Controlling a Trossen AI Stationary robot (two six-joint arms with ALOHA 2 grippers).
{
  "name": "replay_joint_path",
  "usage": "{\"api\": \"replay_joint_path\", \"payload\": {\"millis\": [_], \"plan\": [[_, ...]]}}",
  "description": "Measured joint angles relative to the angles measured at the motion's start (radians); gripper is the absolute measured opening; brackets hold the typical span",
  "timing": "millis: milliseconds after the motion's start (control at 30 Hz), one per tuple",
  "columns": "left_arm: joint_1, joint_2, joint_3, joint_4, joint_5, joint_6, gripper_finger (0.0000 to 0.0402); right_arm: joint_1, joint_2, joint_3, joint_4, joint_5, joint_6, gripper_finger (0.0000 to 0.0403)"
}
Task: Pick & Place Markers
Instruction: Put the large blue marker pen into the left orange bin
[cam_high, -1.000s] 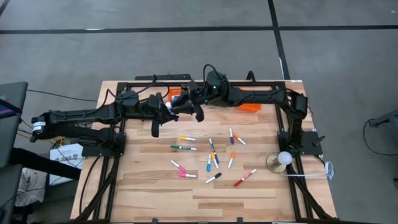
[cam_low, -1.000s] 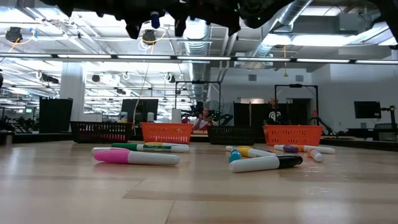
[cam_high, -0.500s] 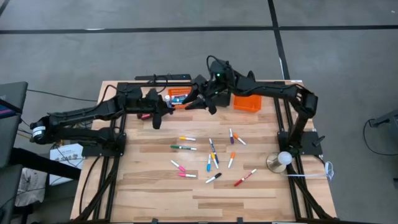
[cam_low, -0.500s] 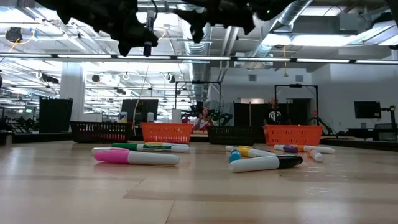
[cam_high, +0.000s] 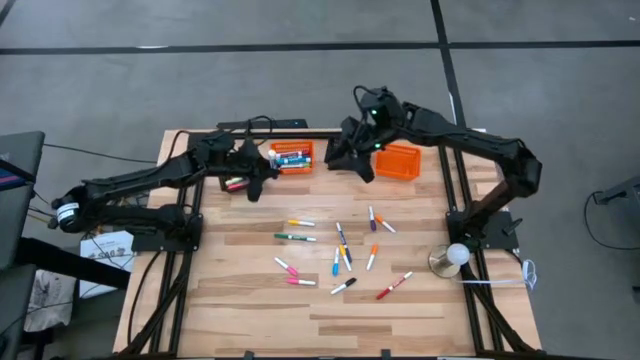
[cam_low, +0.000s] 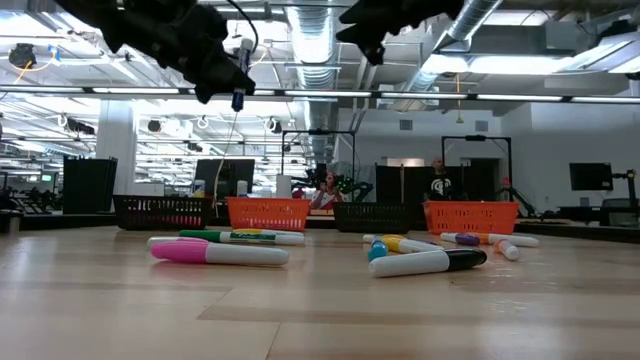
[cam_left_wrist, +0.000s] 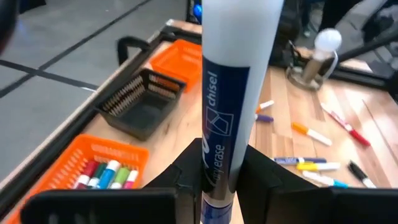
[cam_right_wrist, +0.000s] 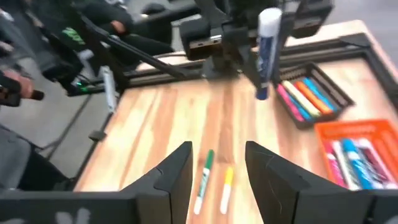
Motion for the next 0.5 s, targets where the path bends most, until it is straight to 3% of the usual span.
{"api": "replay_joint_path", "payload": {"millis": [100,233,500], "plan": [[-0.001,0.044,0.002,0.000,0.013,0.006,0.0062,-0.003,-0.048,-0.038,-0.016,0.046,-0.003,0.0133],[0.000,0.104,0.026,-0.001,0.012,0.031,0.0062,-0.009,-0.151,-0.186,0.013,0.113,0.057,0.0129],[0.049,0.258,0.145,-0.005,0.010,0.131,0.0062,0.010,-0.416,-0.568,0.368,0.263,0.267,0.0128]]}}
